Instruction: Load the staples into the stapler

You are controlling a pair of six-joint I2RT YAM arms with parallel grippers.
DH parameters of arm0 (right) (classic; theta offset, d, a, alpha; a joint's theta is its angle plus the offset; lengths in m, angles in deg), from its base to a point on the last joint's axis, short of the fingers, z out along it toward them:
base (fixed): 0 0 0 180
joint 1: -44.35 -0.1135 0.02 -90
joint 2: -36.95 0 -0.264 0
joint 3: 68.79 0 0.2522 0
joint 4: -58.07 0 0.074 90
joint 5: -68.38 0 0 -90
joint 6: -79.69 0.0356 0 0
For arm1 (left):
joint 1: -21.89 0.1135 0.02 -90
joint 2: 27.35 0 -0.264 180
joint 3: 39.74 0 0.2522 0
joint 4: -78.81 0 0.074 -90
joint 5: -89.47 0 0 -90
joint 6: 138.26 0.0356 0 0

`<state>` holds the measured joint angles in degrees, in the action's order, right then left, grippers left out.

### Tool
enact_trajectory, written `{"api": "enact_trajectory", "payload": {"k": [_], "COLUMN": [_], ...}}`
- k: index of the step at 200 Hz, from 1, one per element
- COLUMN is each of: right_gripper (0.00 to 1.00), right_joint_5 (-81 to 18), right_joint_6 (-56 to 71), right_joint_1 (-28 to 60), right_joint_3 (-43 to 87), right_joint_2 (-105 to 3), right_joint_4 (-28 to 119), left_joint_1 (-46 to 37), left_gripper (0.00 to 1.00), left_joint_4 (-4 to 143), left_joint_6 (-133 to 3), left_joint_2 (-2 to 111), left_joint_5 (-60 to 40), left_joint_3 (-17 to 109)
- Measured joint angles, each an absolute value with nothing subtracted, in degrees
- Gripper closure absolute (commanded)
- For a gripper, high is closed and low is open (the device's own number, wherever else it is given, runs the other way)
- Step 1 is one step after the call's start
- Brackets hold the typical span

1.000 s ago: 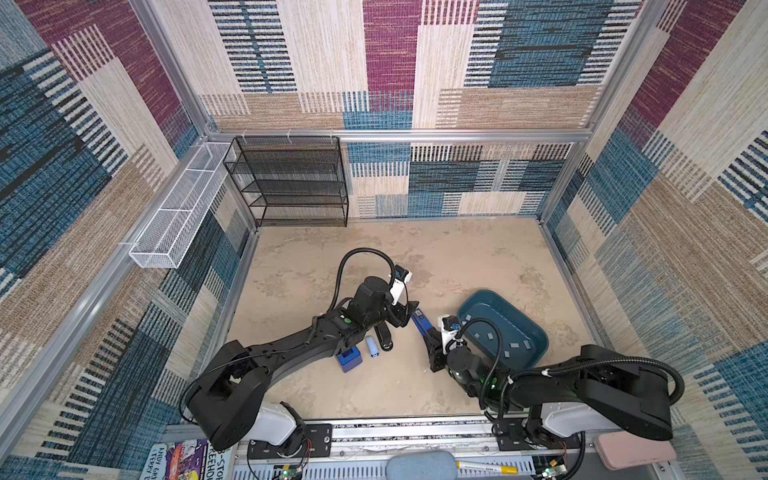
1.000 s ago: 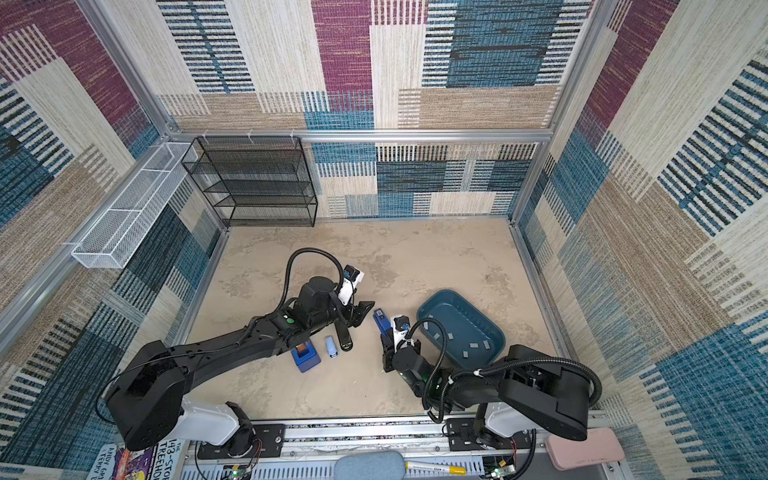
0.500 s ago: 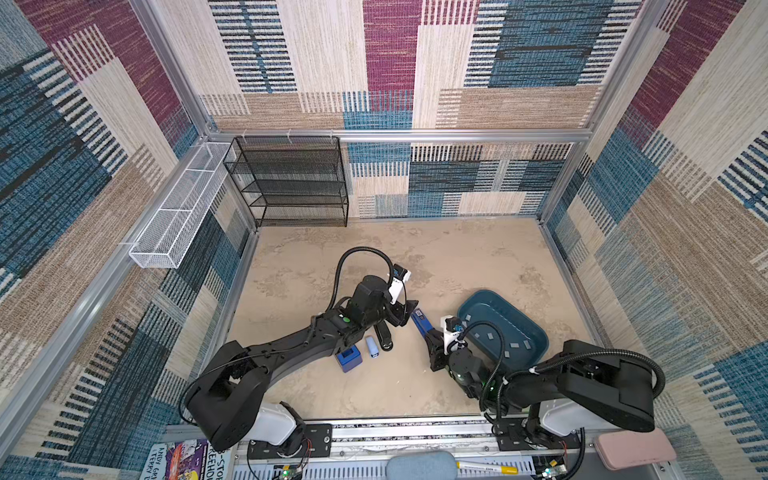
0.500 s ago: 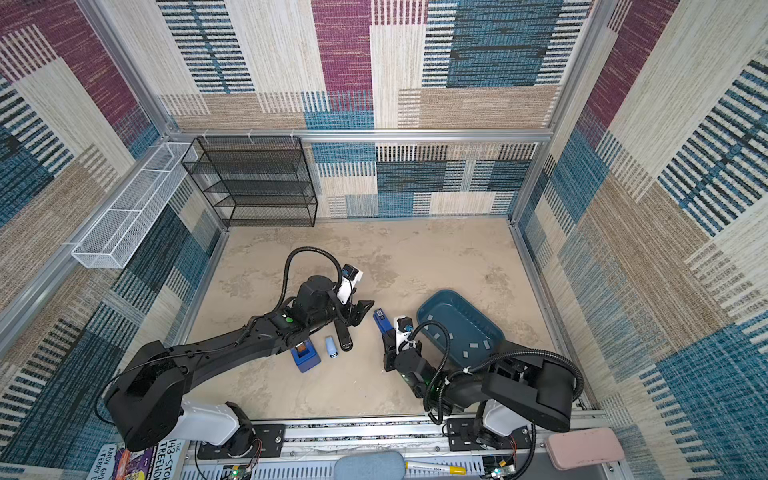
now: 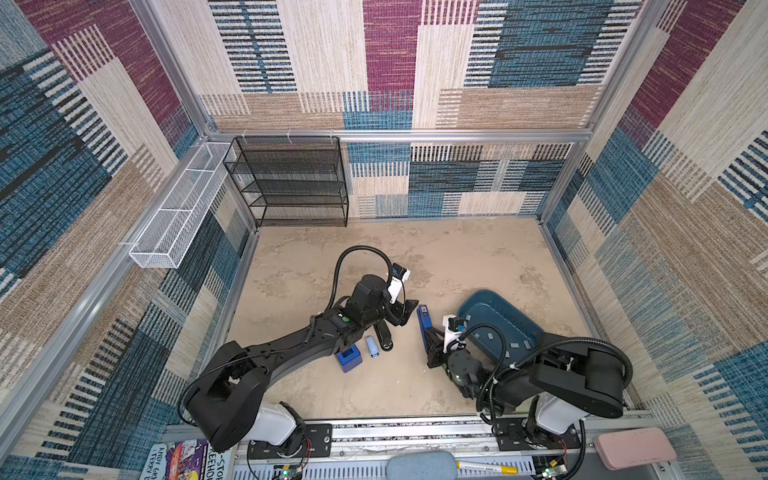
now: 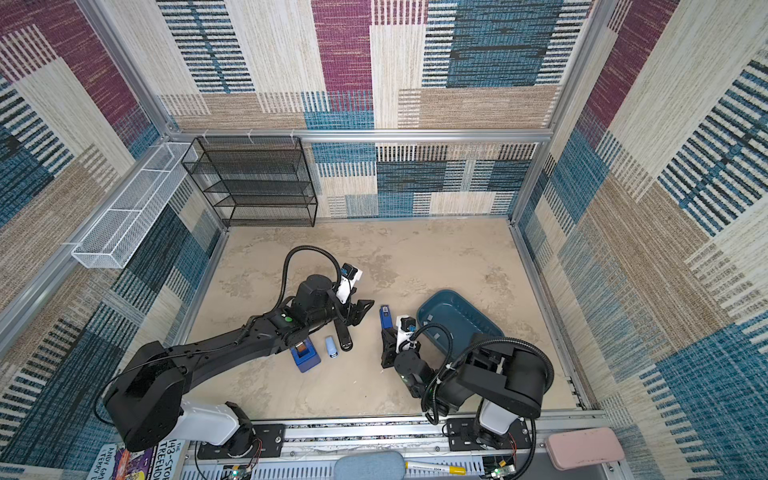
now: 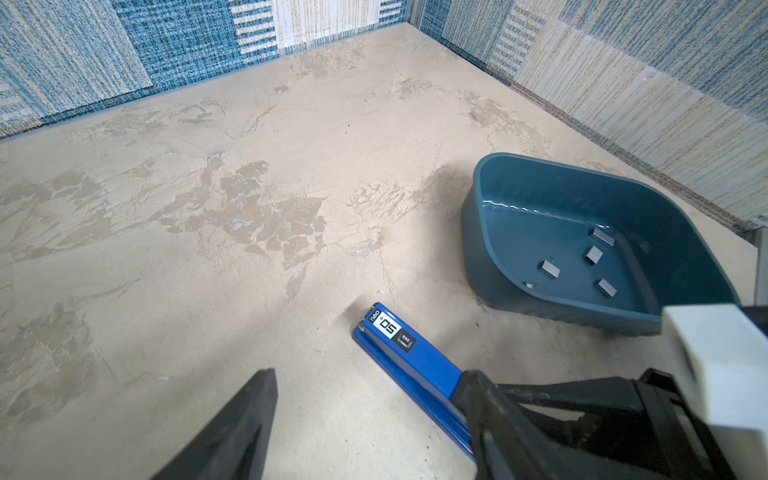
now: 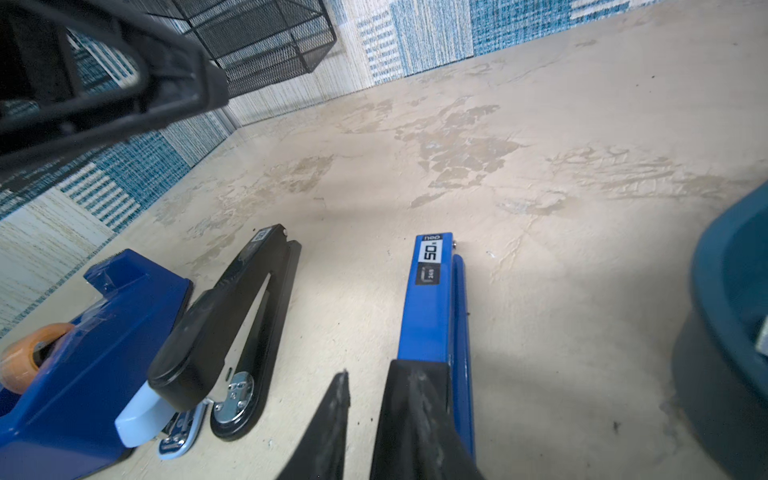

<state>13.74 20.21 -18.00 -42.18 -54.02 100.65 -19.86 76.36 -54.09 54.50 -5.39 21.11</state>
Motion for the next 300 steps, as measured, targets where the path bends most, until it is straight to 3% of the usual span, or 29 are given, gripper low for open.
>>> {"api": "enact_trajectory", "payload": {"k": [30, 69, 167, 213, 244, 300], "right_gripper": [0.54, 0.34, 0.19, 0.23, 0.44, 0.6], "right_joint_5": [14.1, 15.1, 16.5, 16.3, 15.3, 12.8], "right_joint_6": [20.6, 22.8, 26.9, 28.0, 28.1, 25.7], "right_joint_1": [-18.0, -18.0, -18.0, -17.9, -17.6, -15.5], "right_joint_3": [-37.9, -31.3, -29.6, -26.1, -22.6, -14.1], "right_joint_2": [-50.4, -48.1, -39.8, -47.6, -53.4, -62.9], "right_joint_4": [88.5, 74.3, 57.3, 55.2, 55.1, 54.8], "left_joint_1": [-19.8, -19.8, -19.6, -19.5, -18.4, -13.3], "left_gripper": [0.25, 0.25, 0.25, 0.24, 0.24, 0.21], "left_joint_4": [76.3, 76.3, 76.0, 75.9, 75.9, 74.6], "left_joint_6": [-54.1, -54.1, -54.1, -54.1, -54.7, -60.3], "left_joint_2": [54.5, 54.2, 52.5, 51.2, 49.5, 42.1], "left_joint_5": [-5.4, -5.4, -5.6, -5.6, -5.1, 7.4], "left_joint_3": [21.1, 21.1, 21.0, 20.5, 19.3, 14.4]}}
